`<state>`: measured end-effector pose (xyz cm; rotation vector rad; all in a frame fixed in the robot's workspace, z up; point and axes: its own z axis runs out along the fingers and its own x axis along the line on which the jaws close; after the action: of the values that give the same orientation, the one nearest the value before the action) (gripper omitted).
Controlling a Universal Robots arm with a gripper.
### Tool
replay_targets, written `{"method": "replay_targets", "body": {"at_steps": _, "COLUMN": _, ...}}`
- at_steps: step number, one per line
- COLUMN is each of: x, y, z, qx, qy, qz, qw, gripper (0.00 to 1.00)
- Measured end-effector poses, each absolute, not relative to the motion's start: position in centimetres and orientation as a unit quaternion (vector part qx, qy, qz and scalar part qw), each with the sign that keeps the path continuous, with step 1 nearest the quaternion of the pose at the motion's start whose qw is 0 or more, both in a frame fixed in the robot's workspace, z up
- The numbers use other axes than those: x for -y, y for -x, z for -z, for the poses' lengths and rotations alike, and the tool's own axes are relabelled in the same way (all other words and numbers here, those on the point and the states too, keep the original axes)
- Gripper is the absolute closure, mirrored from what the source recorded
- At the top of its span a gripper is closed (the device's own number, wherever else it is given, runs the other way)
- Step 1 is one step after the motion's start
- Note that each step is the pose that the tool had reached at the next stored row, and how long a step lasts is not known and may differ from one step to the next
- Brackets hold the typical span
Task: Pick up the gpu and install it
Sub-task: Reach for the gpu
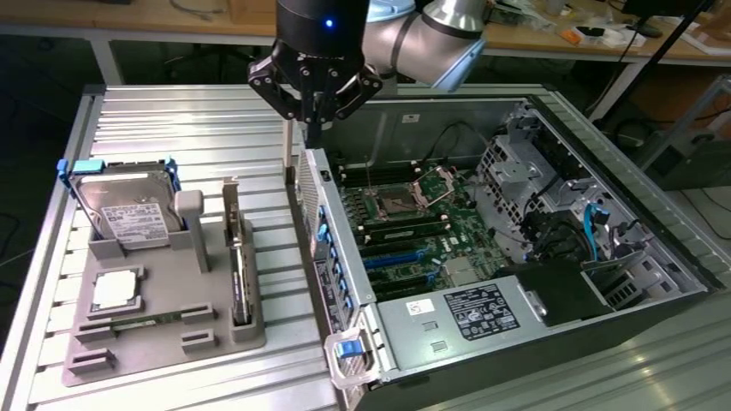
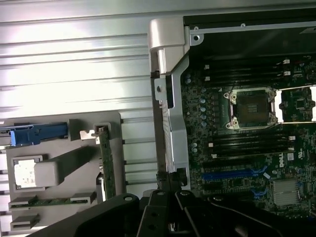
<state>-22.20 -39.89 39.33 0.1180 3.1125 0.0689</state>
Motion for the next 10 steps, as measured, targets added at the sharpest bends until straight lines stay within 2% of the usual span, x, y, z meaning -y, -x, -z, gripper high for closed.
{"method": "replay_targets", "body": {"at_steps": 10, "x": 39.9, "y": 23.5, "z": -39.3, "qx": -0.999, "qy": -0.038, "qz": -0.022, "qw": 0.013, "gripper": 0.89}}
